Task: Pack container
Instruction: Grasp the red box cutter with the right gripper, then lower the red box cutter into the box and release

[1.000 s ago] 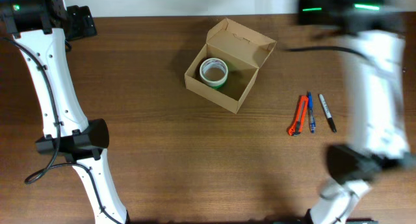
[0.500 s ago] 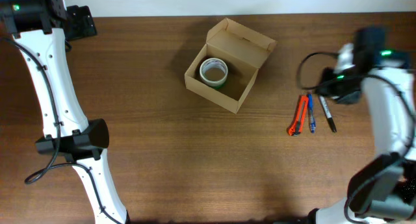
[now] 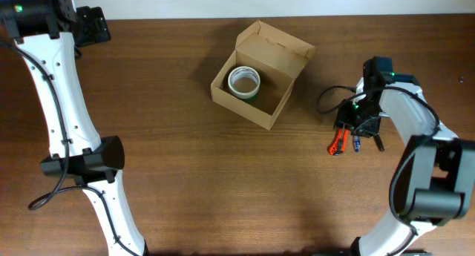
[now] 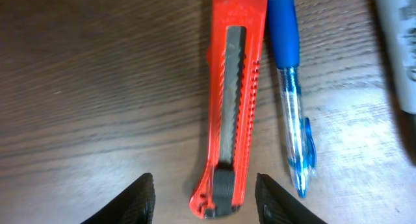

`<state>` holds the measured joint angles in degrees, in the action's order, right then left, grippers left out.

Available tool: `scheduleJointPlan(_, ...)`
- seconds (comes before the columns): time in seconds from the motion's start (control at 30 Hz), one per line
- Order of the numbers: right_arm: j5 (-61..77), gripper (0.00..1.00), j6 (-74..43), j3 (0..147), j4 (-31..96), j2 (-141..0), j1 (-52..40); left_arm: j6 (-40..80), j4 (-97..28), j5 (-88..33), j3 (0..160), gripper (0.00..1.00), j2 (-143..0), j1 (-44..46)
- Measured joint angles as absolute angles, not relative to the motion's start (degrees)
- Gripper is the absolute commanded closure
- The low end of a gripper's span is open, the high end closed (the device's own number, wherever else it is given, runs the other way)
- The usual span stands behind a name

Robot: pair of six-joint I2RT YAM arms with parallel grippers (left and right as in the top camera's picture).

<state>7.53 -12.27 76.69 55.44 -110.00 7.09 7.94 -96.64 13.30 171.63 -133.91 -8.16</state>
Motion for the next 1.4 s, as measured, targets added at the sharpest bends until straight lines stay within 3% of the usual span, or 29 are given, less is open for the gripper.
scheduleJointPlan(0.3,5.9,0.52,-12.3,76.7,53.3,-115.6,7.2,7.9,-96.6,13.3,171.6,0.00,-133.9,-8.2)
scheduleJointPlan(0.4,5.3,0.85,-12.2,76.7,53.3,-115.7,7.2,7.9,-96.6,13.3,171.6,0.00,-133.9,-8.2)
scheduleJointPlan(0.5,5.0,0.96,-12.7,76.8,53.5,-115.9,7.5,7.9,-96.6,13.3,171.6,0.00,-133.9,-8.2)
scheduleJointPlan(0.87,4.9,0.96,-13.3,83.5,58.4,-117.2,7.5,7.9,-96.6,13.3,171.6,0.00,-133.9,-8.2)
scheduleJointPlan(0.93,4.7,0.96,-12.8,89.5,61.8,-117.1,7.5,7.9,-96.6,13.3,171.6,0.00,-133.9,-8.2)
scheduleJointPlan(1.03,4.4,0.96,-9.6,110.3,72.5,-116.7,7.4,7.9,-96.6,13.3,171.6,0.00,-133.9,-8.2)
scheduleJointPlan(1.2,4.0,0.96,-6.5,136.8,78.2,-115.2,5.0,7.9,-96.7,13.2,171.6,0.00,-133.9,-8.2)
scheduleJointPlan(1.4,4.0,0.96,-5.0,146.4,80.4,-111.9,-3.8,7.9,-96.6,13.3,171.6,0.00,-133.9,-8.2)
